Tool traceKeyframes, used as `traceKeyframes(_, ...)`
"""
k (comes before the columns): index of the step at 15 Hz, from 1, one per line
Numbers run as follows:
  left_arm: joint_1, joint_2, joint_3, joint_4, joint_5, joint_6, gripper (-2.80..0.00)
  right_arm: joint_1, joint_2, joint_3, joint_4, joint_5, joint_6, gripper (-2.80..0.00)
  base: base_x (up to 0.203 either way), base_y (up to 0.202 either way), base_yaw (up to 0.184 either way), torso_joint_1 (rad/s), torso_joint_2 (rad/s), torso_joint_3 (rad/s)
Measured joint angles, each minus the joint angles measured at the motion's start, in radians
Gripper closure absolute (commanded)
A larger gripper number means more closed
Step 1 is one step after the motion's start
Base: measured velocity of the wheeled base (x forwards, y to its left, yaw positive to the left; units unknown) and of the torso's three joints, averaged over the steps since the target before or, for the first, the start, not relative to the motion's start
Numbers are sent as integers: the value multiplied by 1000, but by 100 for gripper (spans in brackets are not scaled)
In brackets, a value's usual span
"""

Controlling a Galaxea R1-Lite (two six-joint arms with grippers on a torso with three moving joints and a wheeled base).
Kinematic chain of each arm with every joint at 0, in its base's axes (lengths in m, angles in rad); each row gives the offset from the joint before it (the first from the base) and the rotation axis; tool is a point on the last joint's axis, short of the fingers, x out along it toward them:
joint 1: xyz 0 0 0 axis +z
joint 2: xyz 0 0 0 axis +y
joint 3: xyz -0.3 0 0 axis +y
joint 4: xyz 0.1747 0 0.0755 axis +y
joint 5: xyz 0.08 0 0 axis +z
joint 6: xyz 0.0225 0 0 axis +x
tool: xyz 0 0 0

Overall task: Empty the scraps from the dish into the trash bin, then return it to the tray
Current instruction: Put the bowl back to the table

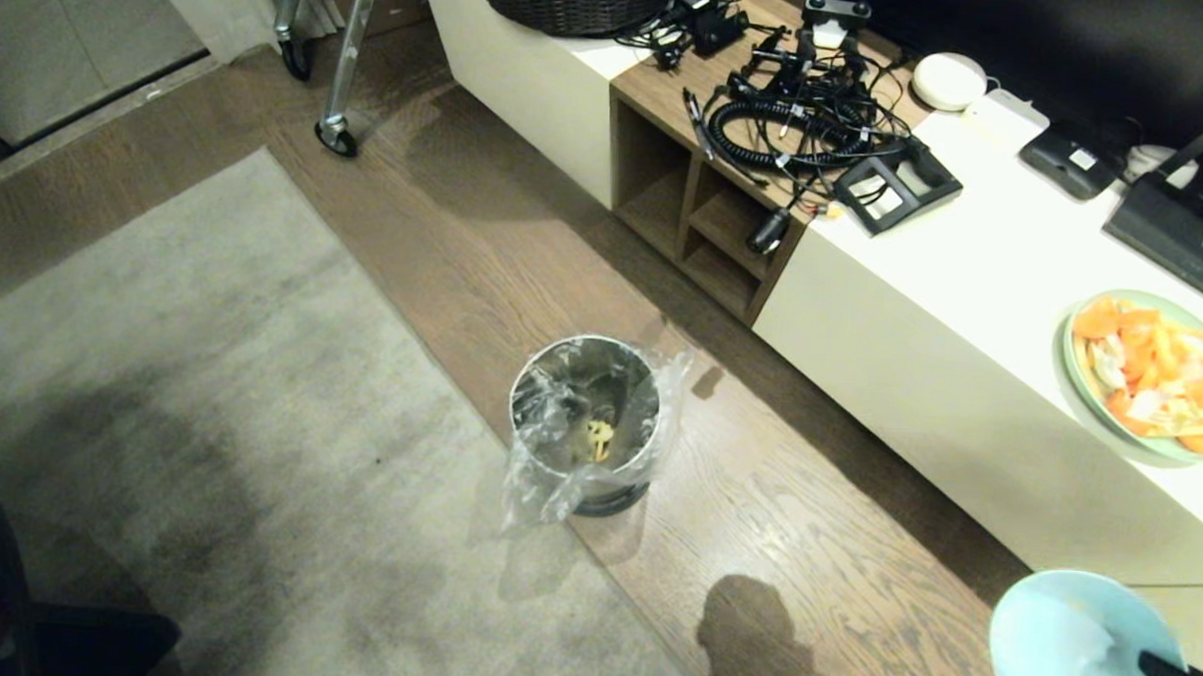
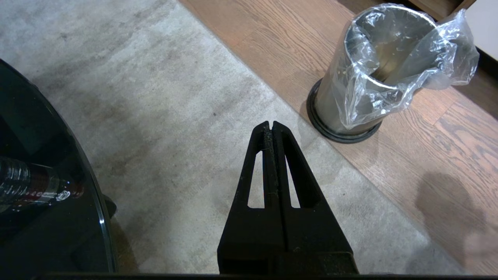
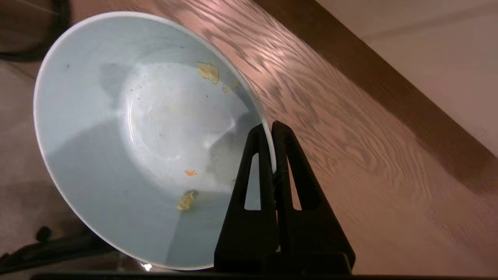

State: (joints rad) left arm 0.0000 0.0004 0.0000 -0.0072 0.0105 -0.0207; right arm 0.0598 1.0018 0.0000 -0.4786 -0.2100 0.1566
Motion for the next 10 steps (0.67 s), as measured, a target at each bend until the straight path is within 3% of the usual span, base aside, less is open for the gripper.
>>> traceKeyframes(4,0,0,0,0,0,0,0,-99,-178,0,221,68,-26,0,0,0,0,0,0,0)
traceKeyframes(10,0,0,0,0,0,0,0,-114,-476,0,408,136,-144,0,0,0,0,0,0,0)
